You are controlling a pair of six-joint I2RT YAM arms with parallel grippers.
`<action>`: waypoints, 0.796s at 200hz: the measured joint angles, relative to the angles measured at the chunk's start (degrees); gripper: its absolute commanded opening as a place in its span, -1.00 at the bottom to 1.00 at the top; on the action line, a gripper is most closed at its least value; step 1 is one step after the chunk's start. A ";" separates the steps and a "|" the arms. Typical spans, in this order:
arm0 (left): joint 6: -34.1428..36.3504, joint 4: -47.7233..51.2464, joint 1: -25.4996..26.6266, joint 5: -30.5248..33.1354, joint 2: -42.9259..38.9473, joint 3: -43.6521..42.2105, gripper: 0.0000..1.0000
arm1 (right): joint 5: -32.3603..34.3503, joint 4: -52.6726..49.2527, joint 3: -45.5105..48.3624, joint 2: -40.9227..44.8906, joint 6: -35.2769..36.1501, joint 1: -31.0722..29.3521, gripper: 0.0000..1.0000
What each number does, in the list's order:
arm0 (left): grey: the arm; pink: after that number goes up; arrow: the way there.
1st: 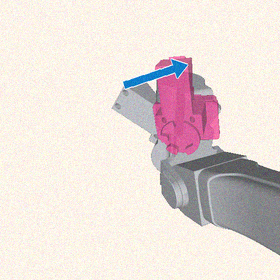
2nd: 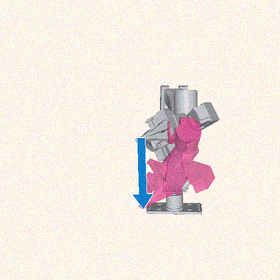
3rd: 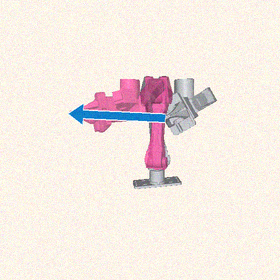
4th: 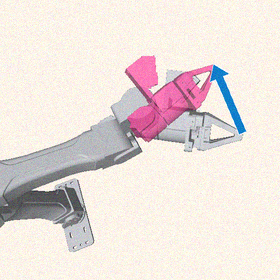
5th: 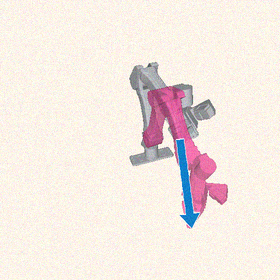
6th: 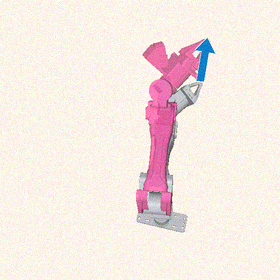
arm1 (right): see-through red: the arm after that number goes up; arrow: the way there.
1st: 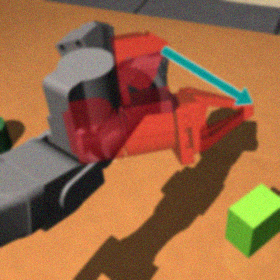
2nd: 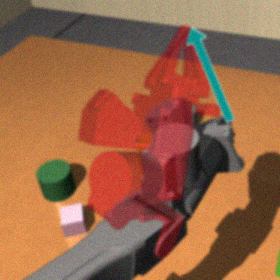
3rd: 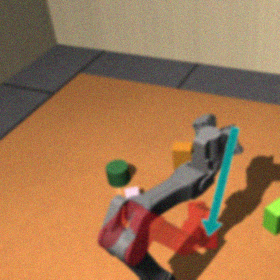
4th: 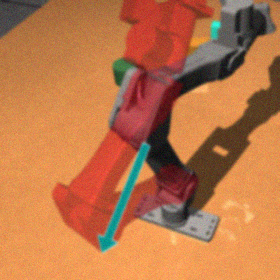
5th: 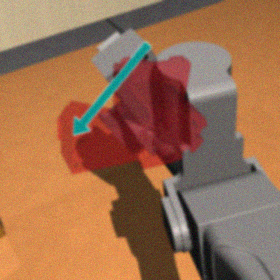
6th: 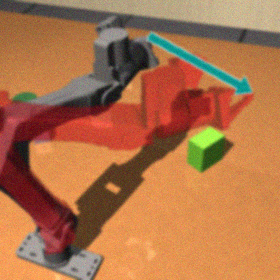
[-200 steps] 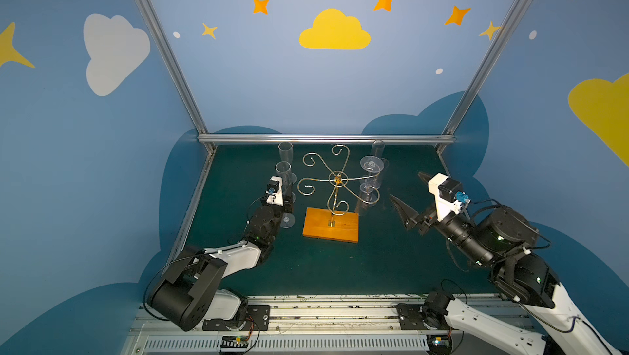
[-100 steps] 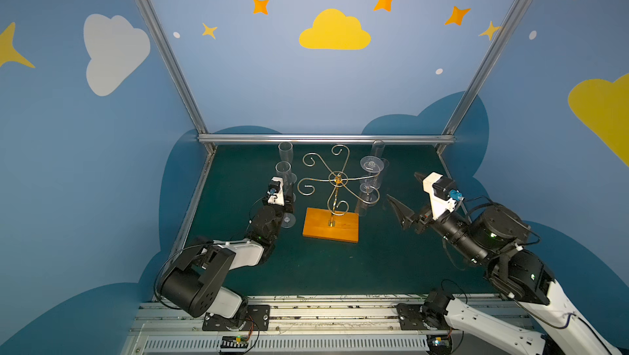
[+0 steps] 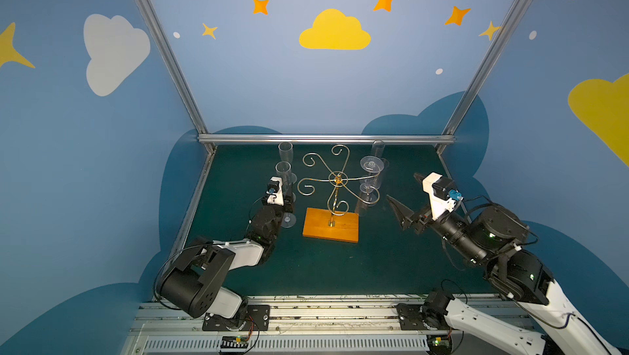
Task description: Take the wine glass off the wine glass rack
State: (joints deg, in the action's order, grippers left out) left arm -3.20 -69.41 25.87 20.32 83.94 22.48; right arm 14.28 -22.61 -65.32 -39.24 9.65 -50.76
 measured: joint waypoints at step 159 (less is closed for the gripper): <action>-1.11 7.54 0.00 -0.35 -6.93 0.00 0.45 | 0.72 -0.39 0.00 1.07 -1.38 0.04 0.80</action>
State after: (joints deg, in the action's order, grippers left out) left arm -4.32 -61.87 25.87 19.97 77.01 22.48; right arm 15.00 -23.00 -65.32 -38.17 8.27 -50.72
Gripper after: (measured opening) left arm 0.714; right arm 0.903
